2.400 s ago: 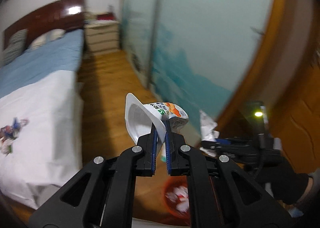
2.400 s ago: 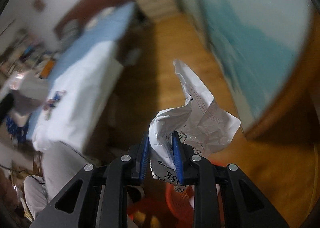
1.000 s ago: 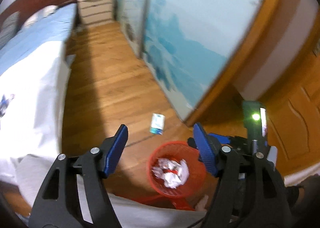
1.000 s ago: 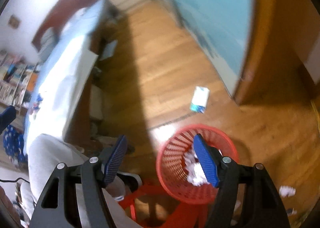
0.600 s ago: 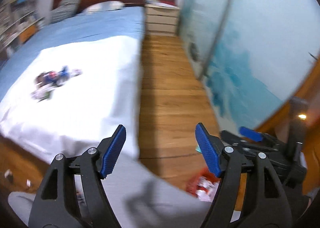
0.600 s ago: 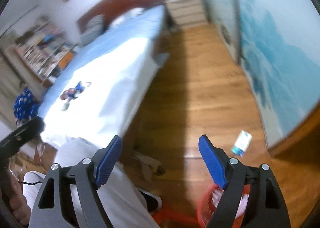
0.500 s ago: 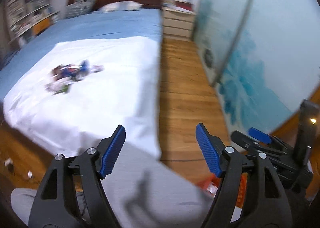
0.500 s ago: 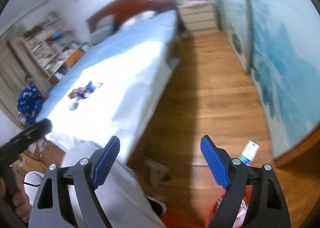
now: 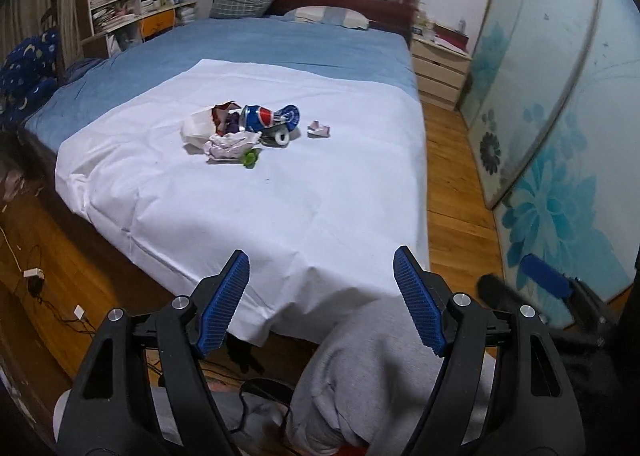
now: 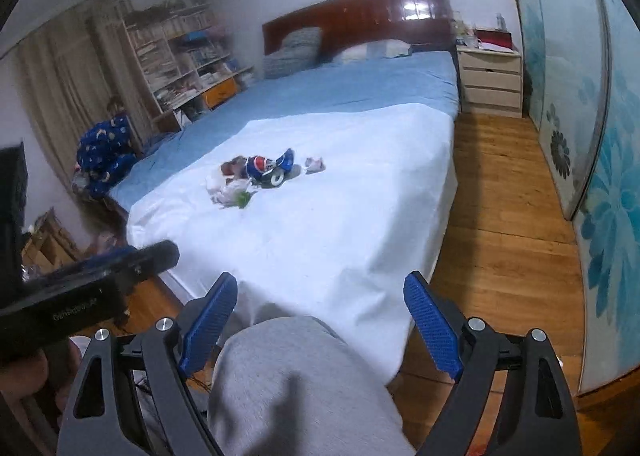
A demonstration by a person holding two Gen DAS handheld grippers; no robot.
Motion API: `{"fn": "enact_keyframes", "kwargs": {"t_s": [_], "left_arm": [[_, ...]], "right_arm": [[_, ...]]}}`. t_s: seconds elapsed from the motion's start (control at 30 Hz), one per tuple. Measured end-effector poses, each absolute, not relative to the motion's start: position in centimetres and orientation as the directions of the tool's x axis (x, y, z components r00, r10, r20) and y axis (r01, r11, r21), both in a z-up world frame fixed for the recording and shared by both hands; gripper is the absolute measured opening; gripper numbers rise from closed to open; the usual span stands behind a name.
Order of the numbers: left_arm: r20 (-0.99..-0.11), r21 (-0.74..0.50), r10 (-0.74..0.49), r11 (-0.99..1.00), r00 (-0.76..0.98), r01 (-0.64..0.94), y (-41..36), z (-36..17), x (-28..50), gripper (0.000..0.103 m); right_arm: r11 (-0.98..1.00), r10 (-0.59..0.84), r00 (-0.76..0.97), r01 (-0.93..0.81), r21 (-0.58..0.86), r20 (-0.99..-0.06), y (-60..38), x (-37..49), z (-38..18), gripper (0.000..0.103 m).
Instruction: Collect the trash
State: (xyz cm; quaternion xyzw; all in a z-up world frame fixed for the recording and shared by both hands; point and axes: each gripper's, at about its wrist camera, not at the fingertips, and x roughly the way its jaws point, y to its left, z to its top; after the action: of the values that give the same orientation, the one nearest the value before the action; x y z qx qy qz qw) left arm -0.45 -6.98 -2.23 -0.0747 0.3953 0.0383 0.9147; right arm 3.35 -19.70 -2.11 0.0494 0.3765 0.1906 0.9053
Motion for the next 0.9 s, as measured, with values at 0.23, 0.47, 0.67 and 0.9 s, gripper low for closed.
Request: {"fn": "enact_keyframes", "kwargs": {"t_s": [0.23,0.47,0.67,0.9], "left_arm": [[-0.729,-0.112,0.009,0.985,0.684,-0.133,-5.6,-3.0,-0.6,0.075],[-0.737,-0.123,0.007,0.982,0.675,-0.144,-5.0,-3.6,-0.1,0.075],[-0.741,-0.124,0.007,0.981,0.671,-0.147,-4.8,-3.9,0.1,0.075],[-0.742,-0.121,0.009,0.982,0.670,-0.147,-4.9,-3.8,0.1,0.075]], "right_arm": [[0.927,0.365,0.636,-0.312,0.207,-0.680,-18.5,4.2,-3.3,0.085],[0.932,0.359,0.618,-0.282,0.229,-0.700,-19.3,6.0,-4.7,0.085],[0.931,0.358,0.612,-0.286,0.225,-0.705,-19.1,6.2,-5.1,0.085],[0.932,0.356,0.605,-0.288,0.221,-0.712,-18.9,6.7,-5.7,0.085]]}}
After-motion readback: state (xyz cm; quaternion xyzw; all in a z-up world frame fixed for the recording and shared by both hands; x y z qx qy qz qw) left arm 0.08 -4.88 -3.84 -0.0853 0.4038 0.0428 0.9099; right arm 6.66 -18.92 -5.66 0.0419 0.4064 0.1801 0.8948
